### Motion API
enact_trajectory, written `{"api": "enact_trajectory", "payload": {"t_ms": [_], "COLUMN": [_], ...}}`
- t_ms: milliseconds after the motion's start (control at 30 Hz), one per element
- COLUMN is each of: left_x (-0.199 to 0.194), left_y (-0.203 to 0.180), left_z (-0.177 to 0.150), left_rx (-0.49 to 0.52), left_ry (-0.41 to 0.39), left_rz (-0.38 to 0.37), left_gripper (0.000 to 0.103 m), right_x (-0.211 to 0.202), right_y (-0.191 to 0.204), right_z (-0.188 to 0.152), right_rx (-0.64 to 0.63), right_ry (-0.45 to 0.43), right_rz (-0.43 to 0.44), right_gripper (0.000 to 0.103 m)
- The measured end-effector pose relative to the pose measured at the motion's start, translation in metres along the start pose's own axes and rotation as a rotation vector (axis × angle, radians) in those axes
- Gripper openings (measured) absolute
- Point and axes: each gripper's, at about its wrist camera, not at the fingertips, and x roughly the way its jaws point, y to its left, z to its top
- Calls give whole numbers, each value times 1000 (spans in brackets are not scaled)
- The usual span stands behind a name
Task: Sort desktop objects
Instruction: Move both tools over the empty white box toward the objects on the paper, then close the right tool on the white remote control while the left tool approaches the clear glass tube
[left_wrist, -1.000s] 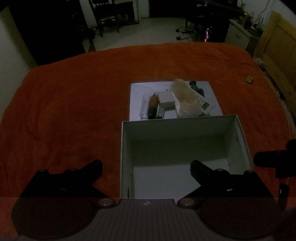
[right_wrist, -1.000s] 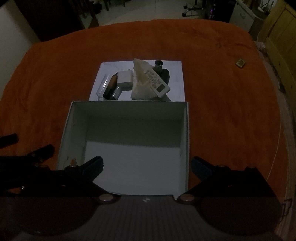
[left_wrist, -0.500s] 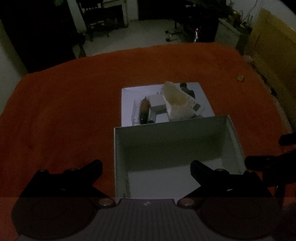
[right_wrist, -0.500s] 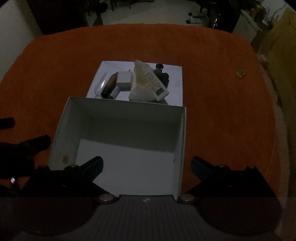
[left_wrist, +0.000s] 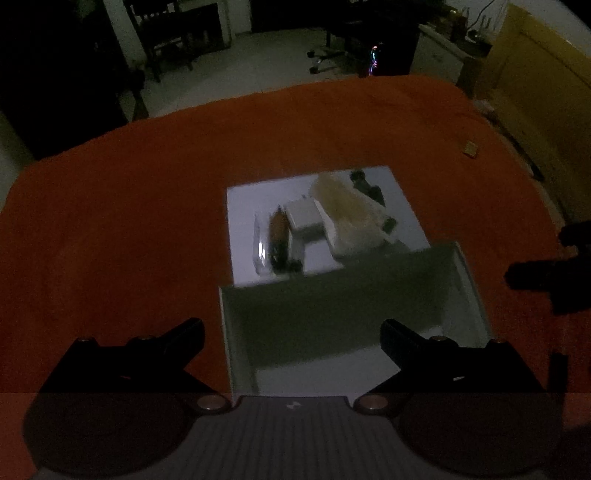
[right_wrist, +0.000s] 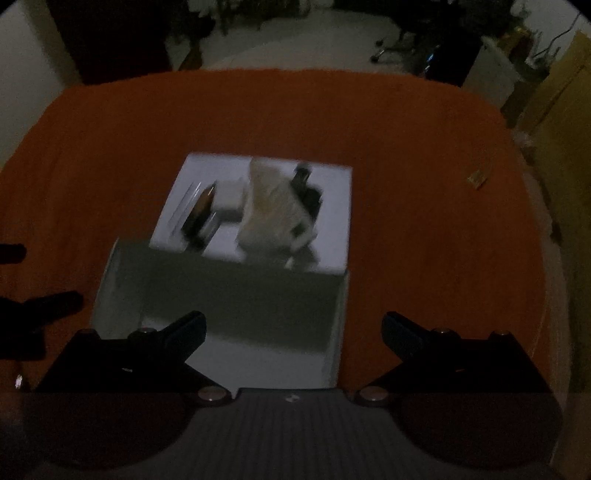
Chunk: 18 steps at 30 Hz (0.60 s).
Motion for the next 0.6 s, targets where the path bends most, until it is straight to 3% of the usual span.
{"api": "enact_trajectory", "payload": {"t_ms": [200, 300, 400, 600], "left_x": [35, 62, 95, 147], "left_y": [15, 20, 21, 21], "left_z": [43, 60, 72, 76], "left_rx": [60, 63, 85, 87], "left_ry": [-99, -96, -36, -23], "left_rz": [50, -16, -153, -150], "left_gripper": [102, 103, 103, 102], "right_x": [23, 42, 65, 124], "right_y": [-25, -28, -28, -33], "right_z": [49, 68, 82, 100], "right_rx": [36, 21, 4, 1], "right_ry": [-62, -72, -67, -19], "right_rz": [43, 51, 79, 154], "right_gripper": [103, 103, 101, 93]}}
